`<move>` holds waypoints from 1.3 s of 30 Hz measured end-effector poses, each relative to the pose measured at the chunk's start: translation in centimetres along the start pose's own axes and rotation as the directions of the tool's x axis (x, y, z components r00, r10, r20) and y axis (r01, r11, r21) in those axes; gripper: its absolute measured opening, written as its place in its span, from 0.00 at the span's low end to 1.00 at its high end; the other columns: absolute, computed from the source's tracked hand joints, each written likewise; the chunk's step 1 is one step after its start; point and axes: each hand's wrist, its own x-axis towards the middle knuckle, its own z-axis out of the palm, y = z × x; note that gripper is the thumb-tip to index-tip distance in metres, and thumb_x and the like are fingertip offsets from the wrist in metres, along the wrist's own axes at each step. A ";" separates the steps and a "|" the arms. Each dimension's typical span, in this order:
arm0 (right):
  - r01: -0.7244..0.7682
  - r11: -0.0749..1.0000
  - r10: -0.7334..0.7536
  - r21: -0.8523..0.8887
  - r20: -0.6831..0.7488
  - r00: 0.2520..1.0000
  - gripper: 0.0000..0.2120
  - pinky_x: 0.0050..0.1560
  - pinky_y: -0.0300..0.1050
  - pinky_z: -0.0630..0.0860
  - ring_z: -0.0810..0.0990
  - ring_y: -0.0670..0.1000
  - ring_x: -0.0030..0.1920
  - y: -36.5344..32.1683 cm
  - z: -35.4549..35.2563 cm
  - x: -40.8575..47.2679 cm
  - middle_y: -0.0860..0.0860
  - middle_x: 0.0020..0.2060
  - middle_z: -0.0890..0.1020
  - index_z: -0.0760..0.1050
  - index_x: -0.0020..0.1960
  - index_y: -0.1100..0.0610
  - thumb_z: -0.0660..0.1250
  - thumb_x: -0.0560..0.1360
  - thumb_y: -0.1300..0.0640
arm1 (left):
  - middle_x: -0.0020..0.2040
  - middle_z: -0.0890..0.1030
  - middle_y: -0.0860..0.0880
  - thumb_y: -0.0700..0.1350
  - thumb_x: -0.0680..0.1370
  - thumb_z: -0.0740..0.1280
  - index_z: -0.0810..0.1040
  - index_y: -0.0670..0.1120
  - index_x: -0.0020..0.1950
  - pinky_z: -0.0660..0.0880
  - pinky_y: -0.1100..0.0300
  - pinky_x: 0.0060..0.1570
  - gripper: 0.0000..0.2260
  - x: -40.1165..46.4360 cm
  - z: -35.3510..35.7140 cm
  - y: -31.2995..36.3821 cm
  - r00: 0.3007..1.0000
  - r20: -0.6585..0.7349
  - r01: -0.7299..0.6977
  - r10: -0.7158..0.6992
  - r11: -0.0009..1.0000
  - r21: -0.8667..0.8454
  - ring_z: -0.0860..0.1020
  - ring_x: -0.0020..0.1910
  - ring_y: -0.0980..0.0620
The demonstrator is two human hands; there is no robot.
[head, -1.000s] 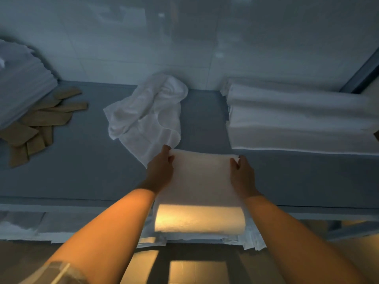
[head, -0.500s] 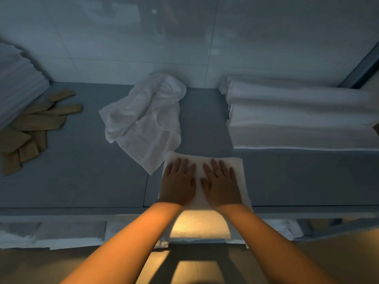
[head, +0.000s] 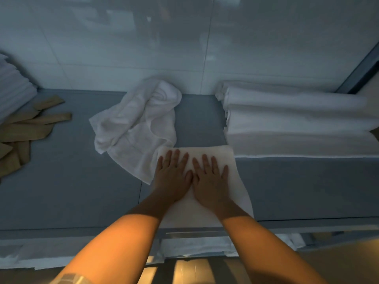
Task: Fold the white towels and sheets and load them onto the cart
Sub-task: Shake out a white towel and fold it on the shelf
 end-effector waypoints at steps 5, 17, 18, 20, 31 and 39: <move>0.040 0.999 -0.042 -0.020 -0.079 0.996 0.26 0.75 0.56 0.38 0.41 0.52 0.77 2.4 0.5 0.4 0.50 0.78 0.44 0.43 0.77 0.43 0.44 0.81 0.40 | 0.79 0.50 0.50 0.60 0.80 0.46 0.51 0.55 0.78 0.42 0.50 0.75 0.27 0.2 -0.2 -0.5 0.999 -0.043 -0.024 0.023 1.000 -0.017 0.46 0.78 0.49; -0.123 0.991 0.120 0.053 0.050 0.992 0.26 0.73 0.62 0.38 0.41 0.59 0.77 -0.1 -0.7 -1.1 0.57 0.78 0.43 0.43 0.78 0.50 0.46 0.83 0.47 | 0.77 0.58 0.43 0.51 0.82 0.53 0.60 0.47 0.77 0.48 0.48 0.74 0.23 -7.2 -2.2 2.7 1.000 0.009 -0.003 0.003 0.998 -0.056 0.53 0.77 0.42; -0.098 0.993 0.097 0.070 0.026 0.995 0.26 0.73 0.62 0.37 0.41 0.59 0.77 -0.7 -0.2 -1.9 0.56 0.78 0.44 0.45 0.78 0.48 0.47 0.82 0.48 | 0.75 0.63 0.41 0.49 0.82 0.56 0.66 0.45 0.74 0.53 0.45 0.74 0.21 -7.5 -2.4 2.9 0.999 -0.042 -0.006 0.002 0.996 -0.089 0.58 0.76 0.40; -0.037 0.996 0.043 0.077 -0.078 0.996 0.25 0.73 0.61 0.36 0.43 0.57 0.77 -1.4 0.8 -3.5 0.54 0.78 0.48 0.49 0.78 0.45 0.48 0.82 0.48 | 0.68 0.72 0.39 0.49 0.80 0.58 0.75 0.42 0.67 0.65 0.40 0.68 0.19 -7.6 -2.4 3.0 0.990 -0.142 -0.030 0.016 0.994 -0.101 0.68 0.69 0.37; 0.041 0.999 -0.042 -0.014 -0.111 0.993 0.26 0.76 0.57 0.41 0.42 0.54 0.77 4.5 0.3 -4.9 0.49 0.77 0.45 0.46 0.77 0.43 0.47 0.81 0.41 | 0.78 0.49 0.50 0.63 0.78 0.41 0.51 0.56 0.77 0.41 0.48 0.73 0.28 -7.5 -1.2 0.4 0.992 -0.016 -0.129 0.128 0.991 -0.044 0.46 0.77 0.43; -0.090 0.994 0.085 -0.055 -0.093 0.992 0.27 0.72 0.60 0.34 0.44 0.56 0.77 3.8 0.0 -4.5 0.54 0.78 0.49 0.46 0.78 0.54 0.46 0.82 0.48 | 0.78 0.50 0.48 0.63 0.78 0.43 0.54 0.60 0.75 0.44 0.45 0.73 0.26 -7.8 -0.9 0.3 0.999 -0.013 -0.033 0.032 0.988 -0.150 0.43 0.77 0.45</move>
